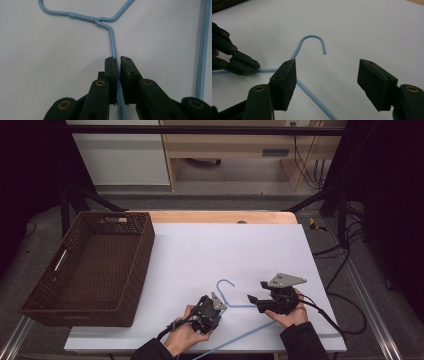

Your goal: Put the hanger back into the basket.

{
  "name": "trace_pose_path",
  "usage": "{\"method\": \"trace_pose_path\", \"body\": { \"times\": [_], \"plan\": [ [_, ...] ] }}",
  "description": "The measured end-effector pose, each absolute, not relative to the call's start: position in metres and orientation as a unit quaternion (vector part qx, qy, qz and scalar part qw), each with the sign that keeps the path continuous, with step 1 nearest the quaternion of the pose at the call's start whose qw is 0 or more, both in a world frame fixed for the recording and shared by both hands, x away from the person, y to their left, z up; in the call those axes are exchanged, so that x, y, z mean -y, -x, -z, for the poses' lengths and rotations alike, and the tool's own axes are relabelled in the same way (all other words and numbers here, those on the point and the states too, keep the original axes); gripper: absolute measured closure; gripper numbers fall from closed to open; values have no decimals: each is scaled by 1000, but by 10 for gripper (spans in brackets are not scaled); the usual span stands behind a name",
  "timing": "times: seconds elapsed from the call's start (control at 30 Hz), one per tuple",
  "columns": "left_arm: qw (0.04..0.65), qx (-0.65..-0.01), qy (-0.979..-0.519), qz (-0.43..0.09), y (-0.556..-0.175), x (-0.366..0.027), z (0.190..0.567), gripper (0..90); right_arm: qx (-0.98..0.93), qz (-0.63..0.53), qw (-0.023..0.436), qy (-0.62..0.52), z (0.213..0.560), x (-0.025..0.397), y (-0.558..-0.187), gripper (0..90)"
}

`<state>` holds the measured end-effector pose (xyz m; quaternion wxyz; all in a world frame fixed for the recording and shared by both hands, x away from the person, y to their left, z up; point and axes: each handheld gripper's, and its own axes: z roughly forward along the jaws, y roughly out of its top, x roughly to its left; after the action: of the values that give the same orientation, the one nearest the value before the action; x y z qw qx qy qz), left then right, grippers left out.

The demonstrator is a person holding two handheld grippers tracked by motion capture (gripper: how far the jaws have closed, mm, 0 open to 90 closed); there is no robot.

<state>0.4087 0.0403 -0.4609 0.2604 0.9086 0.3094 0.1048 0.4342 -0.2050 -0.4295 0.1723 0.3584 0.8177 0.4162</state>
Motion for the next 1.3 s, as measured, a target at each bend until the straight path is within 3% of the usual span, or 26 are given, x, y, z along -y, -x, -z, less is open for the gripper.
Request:
{"method": "trace_pose_path", "body": {
  "times": [0.47,1.3],
  "plan": [
    [256,-331,-899,-128,-403,-35,461,869,-817,-420,160,-362,430,200,-434,310],
    [294,-307,-886,-187,-383,-39,439,870,-815,-440,120,-359,424,159,-431,318]
  ]
}}
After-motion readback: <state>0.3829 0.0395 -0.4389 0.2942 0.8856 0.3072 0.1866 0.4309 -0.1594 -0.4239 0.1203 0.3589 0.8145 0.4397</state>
